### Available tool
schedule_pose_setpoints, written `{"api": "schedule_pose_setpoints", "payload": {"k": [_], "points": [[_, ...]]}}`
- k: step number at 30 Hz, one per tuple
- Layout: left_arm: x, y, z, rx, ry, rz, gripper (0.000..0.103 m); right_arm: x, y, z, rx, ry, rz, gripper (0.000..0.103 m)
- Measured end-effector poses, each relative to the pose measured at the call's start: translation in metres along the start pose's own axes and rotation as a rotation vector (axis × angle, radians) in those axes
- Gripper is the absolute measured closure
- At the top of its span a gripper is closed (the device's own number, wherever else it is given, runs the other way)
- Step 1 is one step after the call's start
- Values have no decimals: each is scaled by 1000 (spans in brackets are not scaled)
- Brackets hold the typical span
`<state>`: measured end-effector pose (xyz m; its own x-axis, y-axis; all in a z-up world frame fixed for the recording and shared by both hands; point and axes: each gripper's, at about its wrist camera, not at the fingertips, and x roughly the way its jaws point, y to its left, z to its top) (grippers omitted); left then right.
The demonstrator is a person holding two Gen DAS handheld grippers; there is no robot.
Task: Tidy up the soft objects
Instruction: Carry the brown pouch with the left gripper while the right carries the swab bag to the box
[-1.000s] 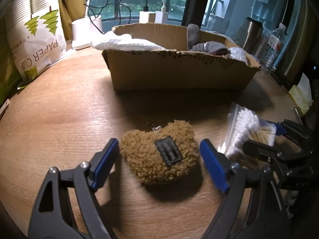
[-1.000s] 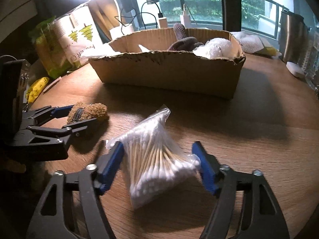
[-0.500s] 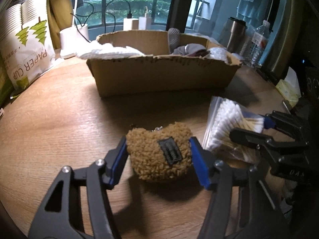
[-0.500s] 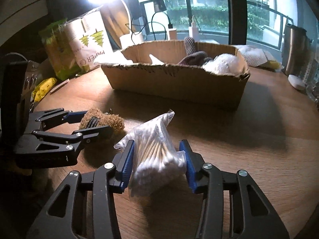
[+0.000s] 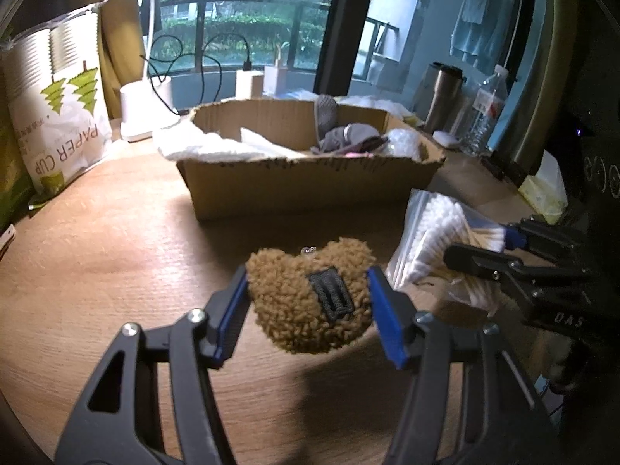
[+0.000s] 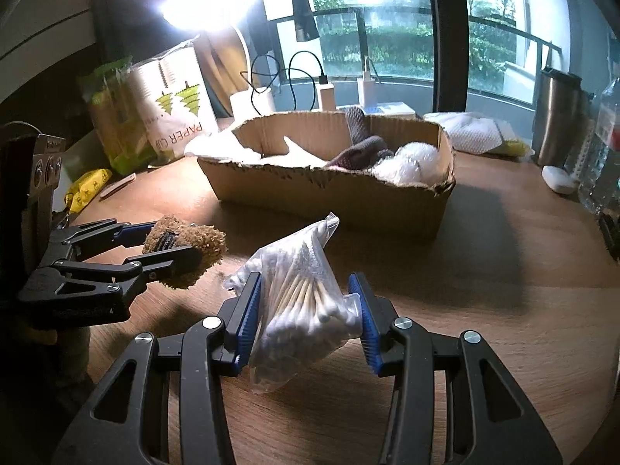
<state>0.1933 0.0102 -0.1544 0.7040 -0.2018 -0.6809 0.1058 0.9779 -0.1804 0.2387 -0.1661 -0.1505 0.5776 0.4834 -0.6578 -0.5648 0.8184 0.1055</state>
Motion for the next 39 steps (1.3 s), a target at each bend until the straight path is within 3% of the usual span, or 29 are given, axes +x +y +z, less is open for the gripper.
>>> {"api": "schedule_pose_setpoints", "payload": {"k": [19, 39], "points": [[-37, 23, 12, -39, -103, 18, 43, -15, 21, 31, -67, -49, -12, 56], [-54, 73, 38, -90, -212, 61, 43, 15, 56, 89, -166, -67, 8, 56]]}}
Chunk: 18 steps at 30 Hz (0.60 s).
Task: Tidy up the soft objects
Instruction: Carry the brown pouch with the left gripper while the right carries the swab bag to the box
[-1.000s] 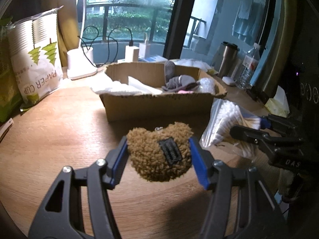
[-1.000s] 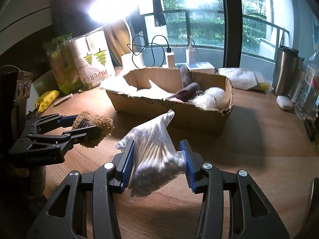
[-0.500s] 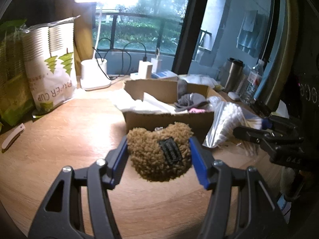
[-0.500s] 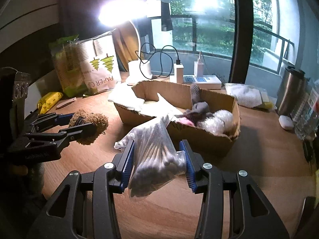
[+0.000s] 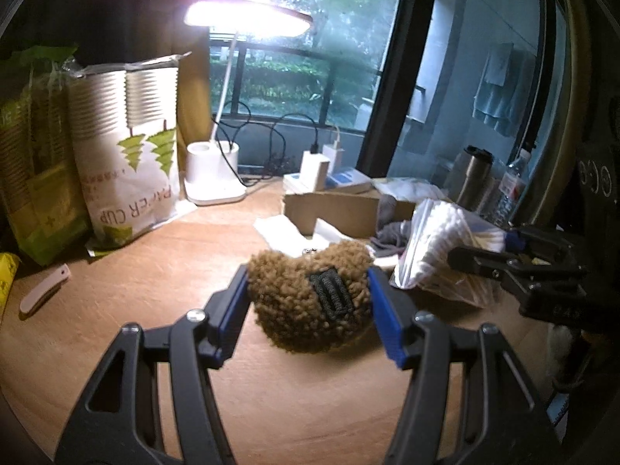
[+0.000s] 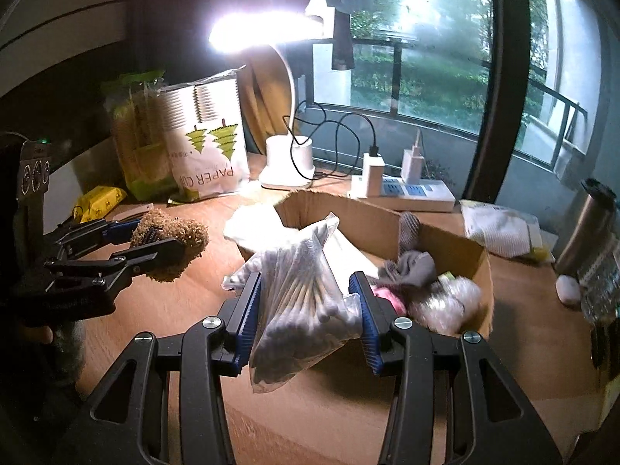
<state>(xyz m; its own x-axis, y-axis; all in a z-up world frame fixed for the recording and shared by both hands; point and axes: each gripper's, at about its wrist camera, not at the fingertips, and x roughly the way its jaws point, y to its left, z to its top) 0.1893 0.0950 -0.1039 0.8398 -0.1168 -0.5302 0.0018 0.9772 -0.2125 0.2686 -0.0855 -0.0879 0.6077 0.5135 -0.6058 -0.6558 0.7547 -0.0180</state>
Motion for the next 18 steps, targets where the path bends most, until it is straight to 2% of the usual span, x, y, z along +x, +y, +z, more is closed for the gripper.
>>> {"api": "schedule_pose_setpoints", "payload": {"k": [11, 18], "points": [[12, 29, 5, -54, -11, 23, 43, 34, 3, 27, -6, -3, 13, 56], [23, 37, 7, -65, -10, 28, 43, 67, 5, 39, -32, 26, 15, 56]]}}
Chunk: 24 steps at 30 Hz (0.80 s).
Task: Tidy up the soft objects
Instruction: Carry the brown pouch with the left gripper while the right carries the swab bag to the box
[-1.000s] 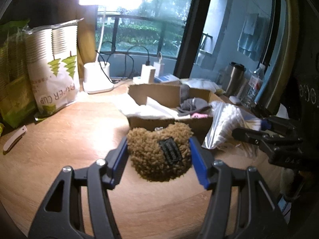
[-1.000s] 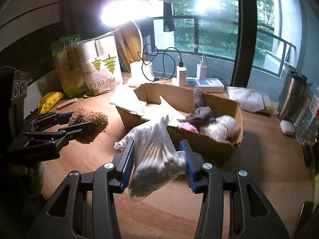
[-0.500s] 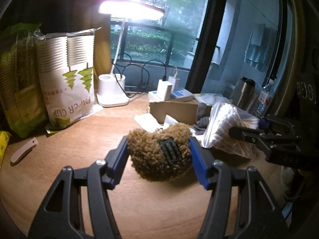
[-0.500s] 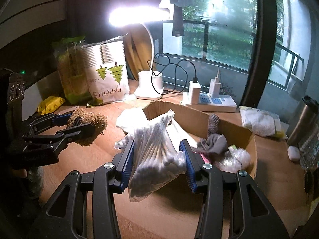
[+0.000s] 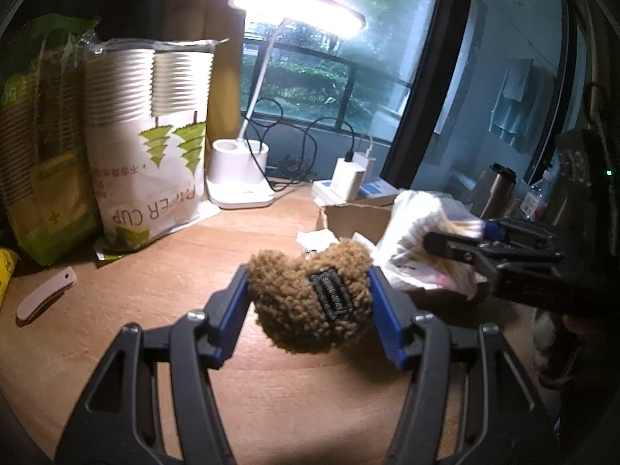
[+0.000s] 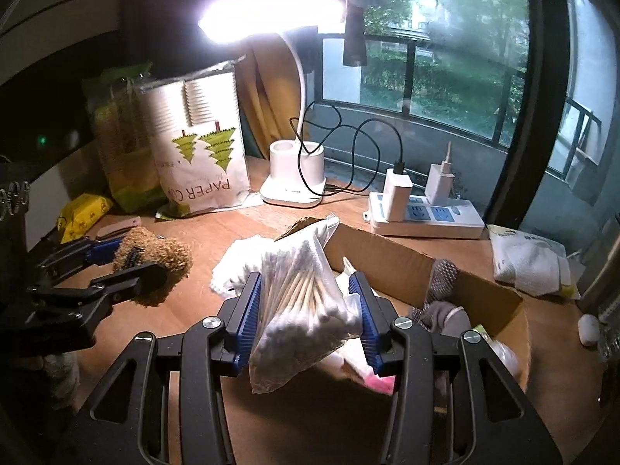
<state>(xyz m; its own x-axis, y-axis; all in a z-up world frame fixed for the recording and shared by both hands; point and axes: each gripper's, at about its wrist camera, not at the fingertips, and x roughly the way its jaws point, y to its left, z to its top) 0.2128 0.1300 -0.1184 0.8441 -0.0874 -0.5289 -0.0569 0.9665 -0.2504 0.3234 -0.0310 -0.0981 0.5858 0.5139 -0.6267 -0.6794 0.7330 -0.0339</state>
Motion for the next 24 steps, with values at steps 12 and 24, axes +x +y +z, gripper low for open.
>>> {"api": "schedule_pose_setpoints", "payload": {"k": [12, 24], "points": [[18, 6, -1, -20, 30, 4, 43, 46, -4, 0, 4, 59, 34, 55], [19, 0, 2, -9, 33, 16, 43, 51, -20, -4, 38, 83, 32, 55]]}}
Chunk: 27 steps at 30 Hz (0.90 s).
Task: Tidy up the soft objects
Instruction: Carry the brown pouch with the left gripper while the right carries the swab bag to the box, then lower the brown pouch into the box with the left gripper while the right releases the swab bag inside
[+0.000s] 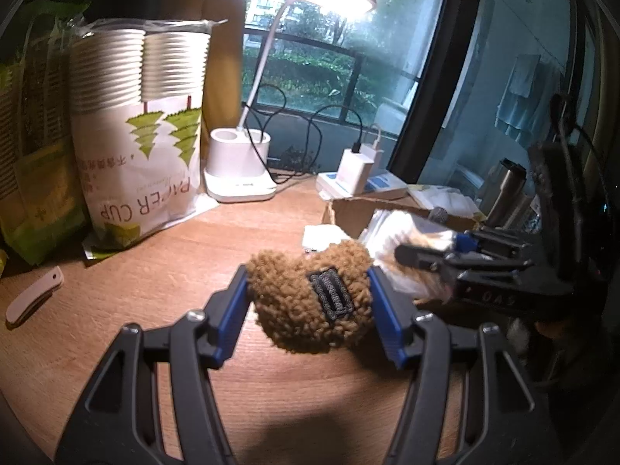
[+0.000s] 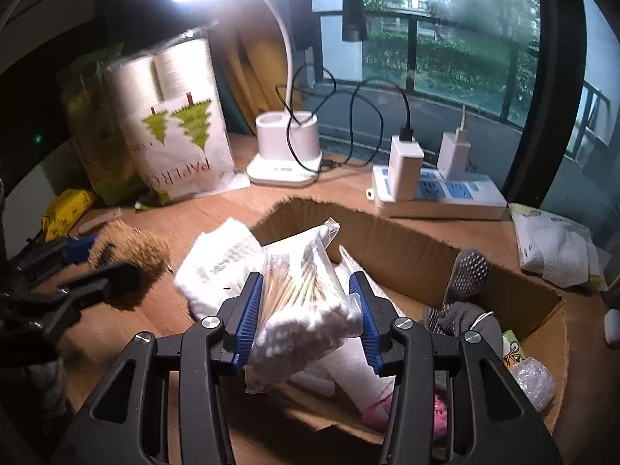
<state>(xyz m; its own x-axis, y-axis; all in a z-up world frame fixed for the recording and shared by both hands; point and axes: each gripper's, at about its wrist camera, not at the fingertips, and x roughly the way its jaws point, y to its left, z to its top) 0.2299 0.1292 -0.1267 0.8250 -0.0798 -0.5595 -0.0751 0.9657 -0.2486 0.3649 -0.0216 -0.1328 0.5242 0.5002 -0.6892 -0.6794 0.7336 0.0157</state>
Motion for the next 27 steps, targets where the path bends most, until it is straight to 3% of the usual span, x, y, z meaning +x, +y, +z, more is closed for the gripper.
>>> {"api": "schedule_pose_setpoints", "payload": {"k": [6, 17, 27], "points": [[0, -5, 3, 12, 0, 9, 43, 19, 1, -9, -20, 46, -25, 55], [8, -31, 17, 62, -9, -3, 42, -19, -21, -4, 39, -63, -19, 55], [37, -65, 28, 106, 6, -42, 42, -29, -54, -12, 100, -78, -36, 55]]}}
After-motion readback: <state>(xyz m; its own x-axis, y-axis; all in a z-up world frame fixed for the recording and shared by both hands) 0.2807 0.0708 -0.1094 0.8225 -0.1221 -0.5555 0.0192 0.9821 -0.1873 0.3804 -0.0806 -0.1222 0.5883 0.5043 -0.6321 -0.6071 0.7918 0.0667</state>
